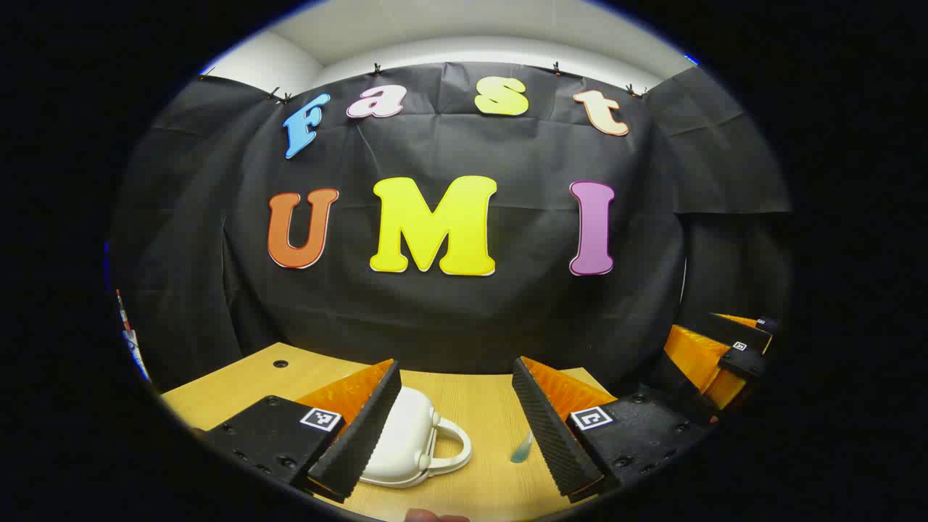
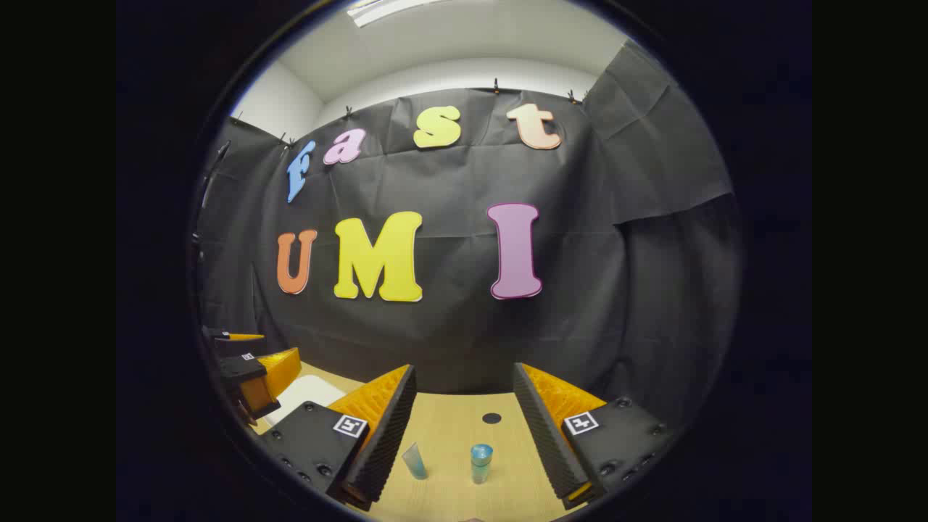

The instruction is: First open the suitcase, pack the skin care products into it, and then close the suitcase.

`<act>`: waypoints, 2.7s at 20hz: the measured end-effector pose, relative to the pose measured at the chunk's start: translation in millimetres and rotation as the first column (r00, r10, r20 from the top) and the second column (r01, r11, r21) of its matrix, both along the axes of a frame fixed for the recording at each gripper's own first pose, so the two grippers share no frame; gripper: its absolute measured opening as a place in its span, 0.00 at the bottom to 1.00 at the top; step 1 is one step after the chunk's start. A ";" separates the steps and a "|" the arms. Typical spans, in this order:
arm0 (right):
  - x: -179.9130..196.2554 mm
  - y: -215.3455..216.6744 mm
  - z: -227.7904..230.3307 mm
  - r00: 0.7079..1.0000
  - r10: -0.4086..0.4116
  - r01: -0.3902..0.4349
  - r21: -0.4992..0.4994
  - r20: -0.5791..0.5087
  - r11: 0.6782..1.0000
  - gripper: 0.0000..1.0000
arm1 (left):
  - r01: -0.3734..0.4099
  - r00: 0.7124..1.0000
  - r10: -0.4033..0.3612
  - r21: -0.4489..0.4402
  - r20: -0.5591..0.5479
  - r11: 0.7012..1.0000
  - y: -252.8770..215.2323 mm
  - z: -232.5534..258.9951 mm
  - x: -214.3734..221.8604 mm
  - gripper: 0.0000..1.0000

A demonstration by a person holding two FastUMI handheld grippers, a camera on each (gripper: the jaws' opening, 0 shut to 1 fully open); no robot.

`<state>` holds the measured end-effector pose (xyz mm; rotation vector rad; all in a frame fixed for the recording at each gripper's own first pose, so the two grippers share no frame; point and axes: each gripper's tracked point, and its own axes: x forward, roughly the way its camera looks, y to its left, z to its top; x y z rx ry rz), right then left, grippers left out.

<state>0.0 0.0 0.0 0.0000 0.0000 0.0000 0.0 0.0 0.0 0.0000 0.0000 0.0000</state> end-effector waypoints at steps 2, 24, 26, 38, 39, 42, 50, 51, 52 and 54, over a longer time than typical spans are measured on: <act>2.7 0.0 -1.9 1.000 0.004 -0.004 -0.005 0.000 1.000 0.80 | -0.001 1.000 0.001 0.007 -0.002 1.000 -0.8 -0.8 1.4 0.99; 5.2 -48.9 -25.3 0.997 0.067 -0.068 -0.021 -0.043 0.997 0.80 | 0.100 0.987 -0.055 0.315 -0.150 0.944 -23.4 -60.3 13.1 0.99; 8.1 -67.7 -32.6 0.995 0.076 -0.077 -0.009 -0.058 0.997 0.80 | 0.119 0.983 -0.044 0.437 -0.178 0.891 -25.1 -72.2 18.6 0.98; 13.7 -152.7 -69.6 0.988 -0.057 0.053 -0.026 -0.146 0.998 0.80 | 0.320 0.902 0.084 0.785 -0.424 0.530 2.3 -212.7 37.2 0.94; 11.0 -154.2 -72.9 0.986 -0.071 0.067 -0.031 -0.153 0.997 0.80 | 0.340 0.892 0.086 0.784 -0.444 0.520 7.2 -223.8 41.6 0.92; 2.8 -154.5 -74.3 0.981 -0.106 0.099 -0.049 -0.163 0.994 0.80 | 0.378 0.878 0.083 0.789 -0.471 0.485 12.2 -234.2 53.2 0.88; -16.0 -124.4 -72.8 0.974 -0.154 0.144 -0.068 -0.166 0.987 0.80 | 0.441 0.845 0.066 0.761 -0.531 0.475 11.1 -252.4 63.5 0.46; -17.8 -120.8 -74.8 0.973 -0.157 0.147 -0.071 -0.169 0.987 0.80 | 0.445 0.845 0.055 0.757 -0.532 0.479 8.9 -251.3 63.6 0.35; -20.0 -118.5 -73.9 0.972 -0.162 0.151 -0.074 -0.171 0.986 0.78 | 0.442 0.848 0.049 0.756 -0.527 0.484 6.9 -248.7 63.2 0.33; -22.0 -114.7 -73.3 0.970 -0.172 0.160 -0.076 -0.174 0.984 0.78 | 0.430 0.854 0.040 0.746 -0.519 0.509 4.6 -241.6 61.9 0.29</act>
